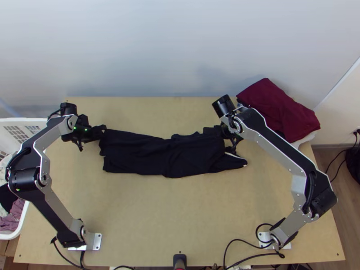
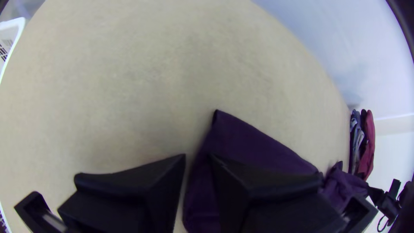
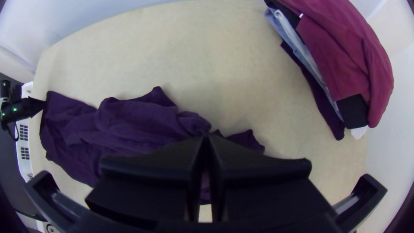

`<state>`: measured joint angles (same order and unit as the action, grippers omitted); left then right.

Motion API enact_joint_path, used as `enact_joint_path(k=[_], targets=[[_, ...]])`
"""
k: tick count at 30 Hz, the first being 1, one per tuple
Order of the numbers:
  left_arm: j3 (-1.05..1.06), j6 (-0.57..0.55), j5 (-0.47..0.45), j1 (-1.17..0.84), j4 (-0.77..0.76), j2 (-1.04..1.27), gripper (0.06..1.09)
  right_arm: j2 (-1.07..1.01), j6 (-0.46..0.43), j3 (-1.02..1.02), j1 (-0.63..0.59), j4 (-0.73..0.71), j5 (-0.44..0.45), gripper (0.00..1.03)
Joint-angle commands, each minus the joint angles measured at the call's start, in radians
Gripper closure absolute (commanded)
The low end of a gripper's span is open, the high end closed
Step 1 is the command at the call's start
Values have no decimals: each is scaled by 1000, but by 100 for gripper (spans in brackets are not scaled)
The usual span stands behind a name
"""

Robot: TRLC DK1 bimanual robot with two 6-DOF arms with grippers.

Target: Fold the t-shirt

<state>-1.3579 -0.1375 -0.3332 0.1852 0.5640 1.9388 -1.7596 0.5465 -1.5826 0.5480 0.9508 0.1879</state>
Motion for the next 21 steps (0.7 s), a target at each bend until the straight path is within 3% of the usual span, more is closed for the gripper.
enact_joint_path(k=[1,7,21], targets=[[65,10,-7,-21,-32,-21,105,-9,9,18,-8,-3,12,100],[63,6,-9,-12,-36,-63,105,-6,12,18,-40,-1,12,100],[-101,-126,-7,20,43,-314,105,68,-10,-24,-177,-3,31,100]])
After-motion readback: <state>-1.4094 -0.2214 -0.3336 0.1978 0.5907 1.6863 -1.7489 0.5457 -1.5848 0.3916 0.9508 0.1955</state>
